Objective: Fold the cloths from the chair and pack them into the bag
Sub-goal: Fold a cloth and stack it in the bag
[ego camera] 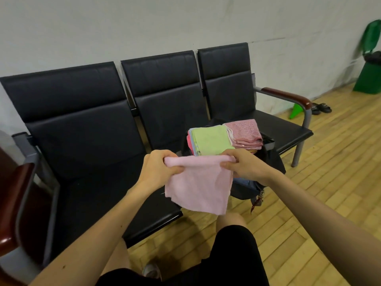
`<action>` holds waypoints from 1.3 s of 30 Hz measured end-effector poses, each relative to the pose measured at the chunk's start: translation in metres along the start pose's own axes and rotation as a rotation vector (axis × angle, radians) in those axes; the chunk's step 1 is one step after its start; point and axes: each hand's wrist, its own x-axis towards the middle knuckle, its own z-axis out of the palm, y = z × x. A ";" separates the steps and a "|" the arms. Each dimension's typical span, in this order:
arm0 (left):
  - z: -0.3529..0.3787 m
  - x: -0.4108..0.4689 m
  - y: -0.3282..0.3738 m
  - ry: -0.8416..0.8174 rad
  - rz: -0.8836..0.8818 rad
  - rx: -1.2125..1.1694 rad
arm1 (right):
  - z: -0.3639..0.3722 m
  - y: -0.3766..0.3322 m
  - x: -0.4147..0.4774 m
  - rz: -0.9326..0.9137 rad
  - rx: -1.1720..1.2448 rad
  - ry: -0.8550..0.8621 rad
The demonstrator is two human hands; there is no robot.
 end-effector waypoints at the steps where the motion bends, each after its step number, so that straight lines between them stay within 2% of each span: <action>1: 0.003 0.000 -0.001 -0.004 0.009 0.015 | 0.003 0.006 -0.001 0.004 0.025 0.004; 4: 0.013 0.008 -0.009 -0.044 0.085 0.027 | 0.006 0.028 -0.004 0.006 0.230 0.024; 8: 0.026 0.023 0.000 -0.113 0.092 -0.279 | 0.009 0.046 -0.008 0.109 0.855 0.110; 10: 0.040 0.034 0.010 -0.088 0.076 -0.368 | 0.020 0.056 -0.001 0.150 0.980 0.129; 12: 0.055 0.044 0.013 -0.078 0.017 -0.438 | 0.045 0.063 -0.001 0.215 0.969 0.066; 14: 0.075 0.056 -0.003 -0.105 -0.119 -0.442 | 0.069 0.075 -0.001 0.273 0.955 0.002; 16: 0.098 0.060 -0.032 -0.170 -0.393 -0.497 | 0.080 0.085 0.000 0.315 0.962 -0.022; 18: 0.116 0.054 -0.051 -0.256 -0.793 -0.818 | 0.078 0.093 0.005 0.332 0.972 -0.004; 20: 0.134 0.046 -0.064 -0.378 -1.023 -1.023 | 0.069 0.100 0.018 0.353 0.943 0.035; 22: 0.152 0.046 -0.070 -0.519 -0.994 -0.990 | 0.060 0.111 0.040 0.347 0.808 0.021; 24: 0.164 0.052 -0.070 -0.593 -0.890 -0.935 | 0.046 0.117 0.063 0.314 0.678 -0.017; 26: 0.173 0.073 -0.078 -0.633 -0.706 -0.855 | 0.028 0.125 0.091 0.268 0.538 -0.022; 29: 0.175 0.133 -0.089 -0.484 -0.420 -0.751 | -0.006 0.132 0.147 0.180 0.372 -0.005; 32: 0.175 0.203 -0.092 -0.279 -0.263 -0.589 | -0.028 0.138 0.208 0.151 0.205 0.040; 35: 0.187 0.260 -0.100 -0.191 -0.189 -0.449 | -0.027 0.151 0.266 0.117 0.059 0.164; 39: 0.207 0.301 -0.122 -0.208 -0.200 -0.349 | -0.014 0.174 0.314 0.188 -0.106 0.242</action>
